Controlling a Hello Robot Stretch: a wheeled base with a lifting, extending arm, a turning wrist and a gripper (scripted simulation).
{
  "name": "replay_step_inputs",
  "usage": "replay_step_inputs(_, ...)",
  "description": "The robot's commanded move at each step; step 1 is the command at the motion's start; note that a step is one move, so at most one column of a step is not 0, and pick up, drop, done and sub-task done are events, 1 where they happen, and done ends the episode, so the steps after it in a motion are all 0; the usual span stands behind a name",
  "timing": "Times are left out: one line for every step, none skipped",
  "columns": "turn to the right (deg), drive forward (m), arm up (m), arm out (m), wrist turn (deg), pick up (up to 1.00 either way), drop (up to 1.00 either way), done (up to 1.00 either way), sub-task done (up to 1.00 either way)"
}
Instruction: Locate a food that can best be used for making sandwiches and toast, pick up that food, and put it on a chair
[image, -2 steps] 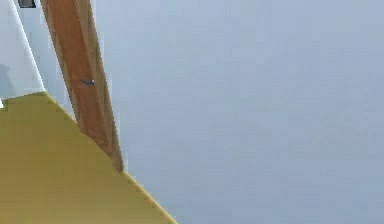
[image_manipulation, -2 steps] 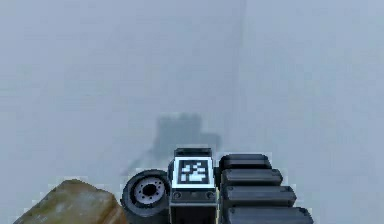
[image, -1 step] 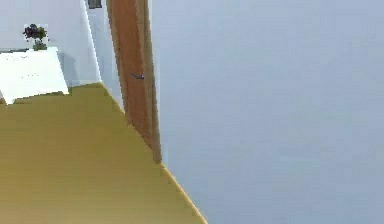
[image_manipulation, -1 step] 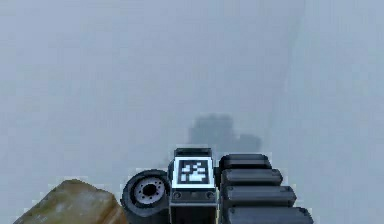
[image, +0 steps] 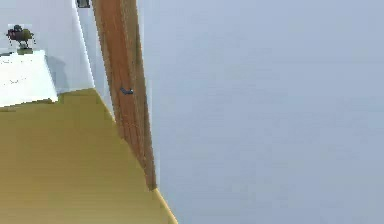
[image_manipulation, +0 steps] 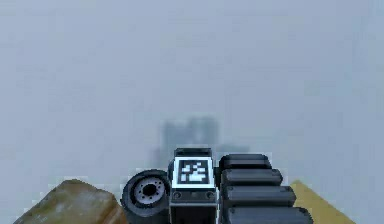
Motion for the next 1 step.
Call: replay_step_inputs(-45.0, 0.00, 0.00, 0.00, 0.0, 0.00, 0.00, 0.00, 0.00)
